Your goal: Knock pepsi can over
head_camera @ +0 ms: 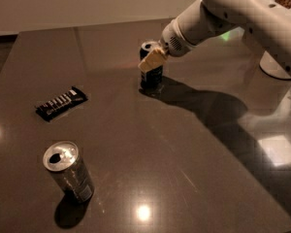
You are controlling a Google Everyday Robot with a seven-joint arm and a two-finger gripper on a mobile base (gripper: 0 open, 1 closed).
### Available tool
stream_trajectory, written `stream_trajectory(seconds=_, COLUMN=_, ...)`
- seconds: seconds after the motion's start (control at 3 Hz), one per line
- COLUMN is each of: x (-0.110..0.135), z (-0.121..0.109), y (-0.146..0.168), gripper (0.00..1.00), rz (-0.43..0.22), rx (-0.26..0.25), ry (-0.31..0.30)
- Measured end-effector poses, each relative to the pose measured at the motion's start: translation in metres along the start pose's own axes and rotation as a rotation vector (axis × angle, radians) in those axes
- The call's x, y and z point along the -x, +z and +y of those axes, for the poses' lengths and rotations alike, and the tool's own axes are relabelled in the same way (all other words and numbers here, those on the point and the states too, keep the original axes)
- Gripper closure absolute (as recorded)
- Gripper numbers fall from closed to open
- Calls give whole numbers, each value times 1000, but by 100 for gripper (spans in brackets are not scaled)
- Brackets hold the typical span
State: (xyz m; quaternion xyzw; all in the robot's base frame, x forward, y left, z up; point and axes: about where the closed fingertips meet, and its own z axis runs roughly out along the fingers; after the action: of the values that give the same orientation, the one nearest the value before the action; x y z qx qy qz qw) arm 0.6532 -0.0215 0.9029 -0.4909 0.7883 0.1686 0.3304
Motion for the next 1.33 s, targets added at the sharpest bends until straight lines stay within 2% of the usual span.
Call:
stream_trajectory(seconds=0.33, x=14, z=4, y=-25, gripper=93, rz=63, rx=-19, ry=-97)
stream_trajectory(seconds=0.67, x=19, z=15, y=-43, gripper=100, rz=200, rx=-26, ry=-229)
stream_trajectory(seconds=1.0, x=12, z=28, y=-47, gripper=100, rz=349, rx=-7, ry=-335)
stream_trajectory(seconds=1.33, x=-1, z=37, y=-44, gripper=100, rz=454, rx=34, ry=-393)
